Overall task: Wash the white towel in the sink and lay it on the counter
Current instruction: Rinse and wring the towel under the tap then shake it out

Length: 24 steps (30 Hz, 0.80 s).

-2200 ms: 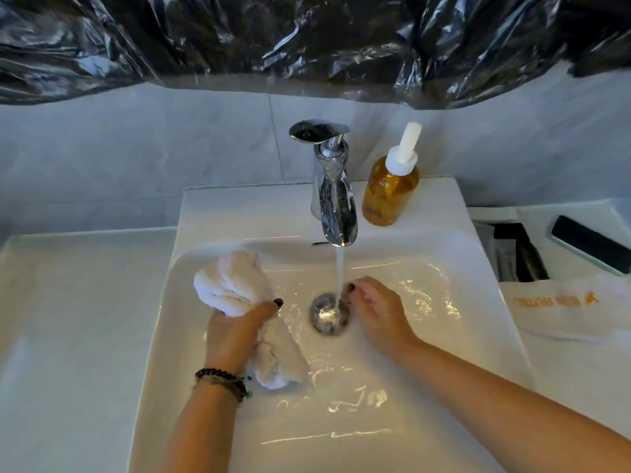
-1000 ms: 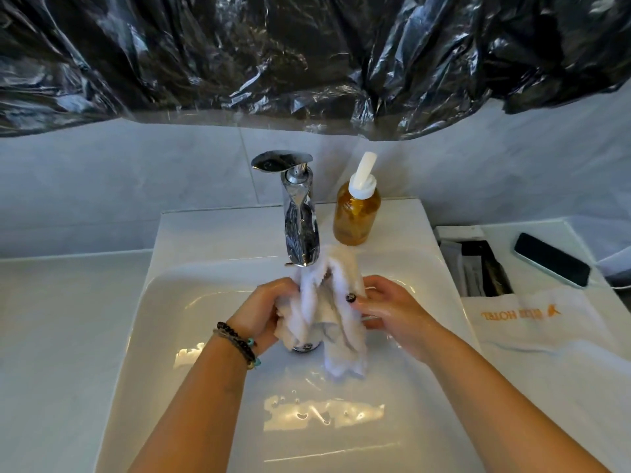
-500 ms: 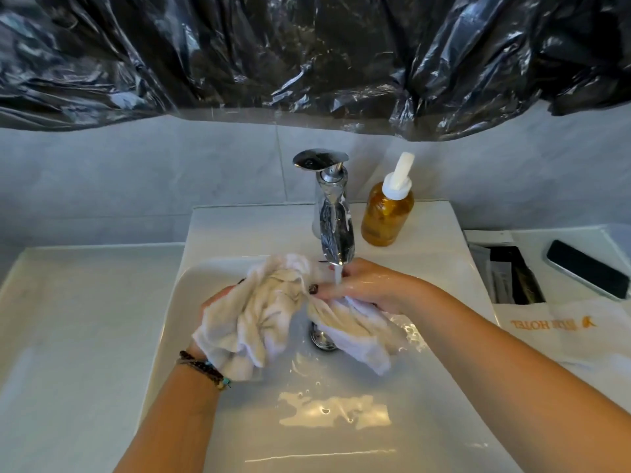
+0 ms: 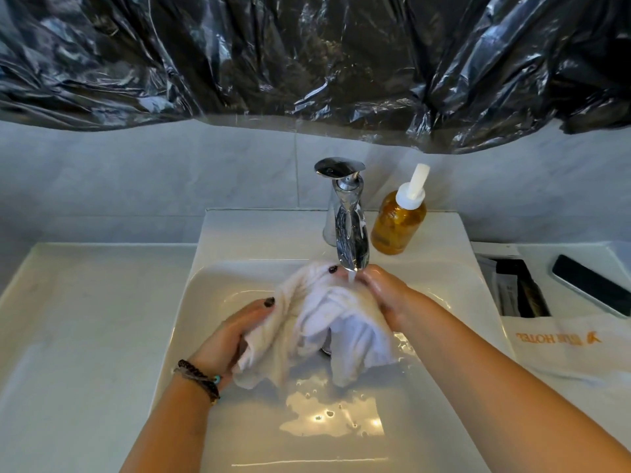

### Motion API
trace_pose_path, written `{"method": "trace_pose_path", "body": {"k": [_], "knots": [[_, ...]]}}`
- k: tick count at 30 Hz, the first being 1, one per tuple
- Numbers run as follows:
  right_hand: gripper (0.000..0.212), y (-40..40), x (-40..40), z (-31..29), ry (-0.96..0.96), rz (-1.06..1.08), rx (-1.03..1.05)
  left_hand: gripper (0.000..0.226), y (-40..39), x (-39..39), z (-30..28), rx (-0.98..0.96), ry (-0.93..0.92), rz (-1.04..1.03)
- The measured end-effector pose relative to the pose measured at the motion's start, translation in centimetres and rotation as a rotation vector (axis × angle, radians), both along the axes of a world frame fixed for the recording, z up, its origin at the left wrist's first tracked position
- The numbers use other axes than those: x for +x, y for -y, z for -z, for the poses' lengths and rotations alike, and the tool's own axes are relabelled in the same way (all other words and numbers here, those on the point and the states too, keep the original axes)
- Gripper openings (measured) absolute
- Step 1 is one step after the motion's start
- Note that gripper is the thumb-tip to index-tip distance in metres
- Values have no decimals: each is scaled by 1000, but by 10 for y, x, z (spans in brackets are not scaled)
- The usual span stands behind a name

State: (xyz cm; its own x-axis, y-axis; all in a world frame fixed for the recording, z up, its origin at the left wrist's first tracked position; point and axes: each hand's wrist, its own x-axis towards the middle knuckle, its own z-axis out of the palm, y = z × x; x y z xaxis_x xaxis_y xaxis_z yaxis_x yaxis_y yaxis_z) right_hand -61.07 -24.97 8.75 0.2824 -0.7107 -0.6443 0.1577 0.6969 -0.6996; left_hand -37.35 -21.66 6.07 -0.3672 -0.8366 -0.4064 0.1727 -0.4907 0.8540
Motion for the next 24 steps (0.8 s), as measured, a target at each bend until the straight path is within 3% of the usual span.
{"method": "trace_pose_path", "body": {"k": [3, 6, 8, 11, 13, 17, 18, 19, 20, 22, 24], "knots": [[21, -4, -10, -9, 108, -138, 60, 60, 11, -15, -10, -237, 233, 325], [19, -4, -12, -18, 135, -175, 27, 57, 21, -41, -17, -310, 414, 474], [15, -1, -20, -26, -68, -140, -28, 52, 27, -51, -17, -307, 421, 454], [21, 3, -40, -22, -560, -193, -284, 40, 33, -59, -13, -180, 274, 295], [28, -2, -52, -13, -699, -148, -467, 27, 31, -70, -14, -138, 181, 205], [87, -35, -56, 2, -303, -404, -532, 19, 23, -98, -19, -54, -39, -24], [97, -41, -51, 5, -297, -451, -549, 14, 20, -102, -24, -12, -101, -84], [102, -42, -46, 9, -343, -448, -593, 24, 19, -104, -27, 2, -150, -124], [103, -41, -41, 13, -417, -414, -650, 33, 17, -105, -31, -2, -186, -146], [91, -35, -33, 15, -468, -268, -668, 15, 16, -106, -31, -109, -109, -128], [66, -31, -32, 11, -401, -111, -606, 46, 16, -99, -24, -282, 106, -112]]}}
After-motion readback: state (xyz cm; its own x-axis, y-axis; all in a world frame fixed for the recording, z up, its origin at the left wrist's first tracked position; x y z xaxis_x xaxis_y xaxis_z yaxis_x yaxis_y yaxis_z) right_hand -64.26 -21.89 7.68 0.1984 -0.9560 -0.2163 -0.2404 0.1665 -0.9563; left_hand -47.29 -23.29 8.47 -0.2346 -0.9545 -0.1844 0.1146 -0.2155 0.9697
